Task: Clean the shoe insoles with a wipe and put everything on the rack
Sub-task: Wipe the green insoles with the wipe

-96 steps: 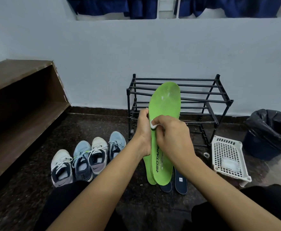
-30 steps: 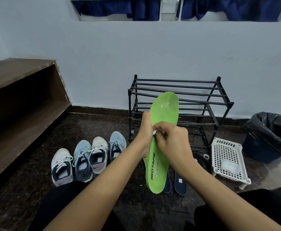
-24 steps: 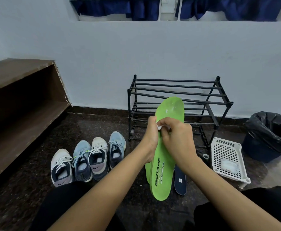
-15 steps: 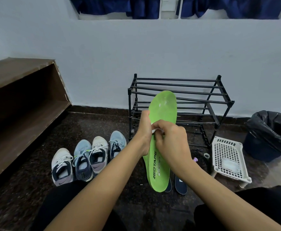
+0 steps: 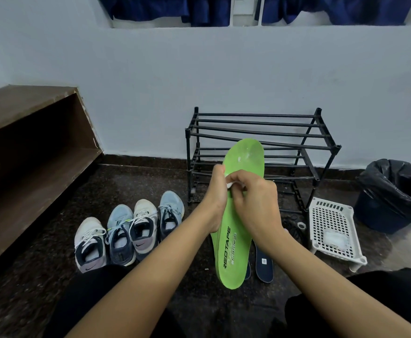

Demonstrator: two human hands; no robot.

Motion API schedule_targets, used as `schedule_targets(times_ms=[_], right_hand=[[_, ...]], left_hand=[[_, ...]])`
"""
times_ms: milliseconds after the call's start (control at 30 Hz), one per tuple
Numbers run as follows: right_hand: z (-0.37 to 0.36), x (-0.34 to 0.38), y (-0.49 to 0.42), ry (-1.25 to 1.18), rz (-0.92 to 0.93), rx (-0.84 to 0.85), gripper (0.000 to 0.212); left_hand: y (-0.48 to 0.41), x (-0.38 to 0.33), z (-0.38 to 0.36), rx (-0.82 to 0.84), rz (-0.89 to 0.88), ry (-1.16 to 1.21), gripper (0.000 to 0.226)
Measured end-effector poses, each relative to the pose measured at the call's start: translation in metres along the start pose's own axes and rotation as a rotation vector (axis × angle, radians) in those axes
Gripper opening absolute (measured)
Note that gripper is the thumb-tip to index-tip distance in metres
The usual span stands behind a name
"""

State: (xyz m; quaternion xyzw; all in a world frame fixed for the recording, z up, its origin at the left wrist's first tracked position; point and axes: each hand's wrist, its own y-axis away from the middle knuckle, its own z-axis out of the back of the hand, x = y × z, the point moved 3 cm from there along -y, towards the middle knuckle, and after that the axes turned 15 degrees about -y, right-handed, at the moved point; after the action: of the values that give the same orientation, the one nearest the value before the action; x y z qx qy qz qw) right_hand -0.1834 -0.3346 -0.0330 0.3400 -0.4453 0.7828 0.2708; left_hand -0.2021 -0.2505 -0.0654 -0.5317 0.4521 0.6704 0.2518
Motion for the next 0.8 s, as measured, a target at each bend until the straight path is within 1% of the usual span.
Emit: schedule_targets(times_ms=[167,333,433,533,567,700,800], right_hand=[[-0.009,0.008,0.013,0.019,0.056,0.056,0.024],[-0.007,0.006,0.007,0.008,0.040,0.069,0.025],[-0.002,0.003,-0.003,0.014,0.045,0.020,0.024],[0.002,-0.001,-0.008,0.015,0.021,-0.036,0.024],[0.002,-0.002,-0.008,0.018,0.012,-0.035,0.024],[-0.004,0.001,0.000,0.019,0.010,0.026,0.027],[-0.008,0.003,0.007,0.040,0.038,0.075,0.027]], left_hand=[[-0.004,-0.005,0.013,-0.044,-0.001,0.071,0.071],[-0.004,-0.004,0.014,-0.057,0.009,0.032,0.066],[-0.004,0.000,0.004,-0.016,-0.016,0.002,0.068],[-0.002,0.004,-0.004,-0.007,0.005,0.005,0.053],[-0.004,0.005,-0.004,-0.006,0.009,-0.005,0.052],[-0.008,0.002,0.003,-0.012,-0.005,-0.004,0.068],[-0.009,0.000,0.012,-0.078,0.020,0.018,0.059]])
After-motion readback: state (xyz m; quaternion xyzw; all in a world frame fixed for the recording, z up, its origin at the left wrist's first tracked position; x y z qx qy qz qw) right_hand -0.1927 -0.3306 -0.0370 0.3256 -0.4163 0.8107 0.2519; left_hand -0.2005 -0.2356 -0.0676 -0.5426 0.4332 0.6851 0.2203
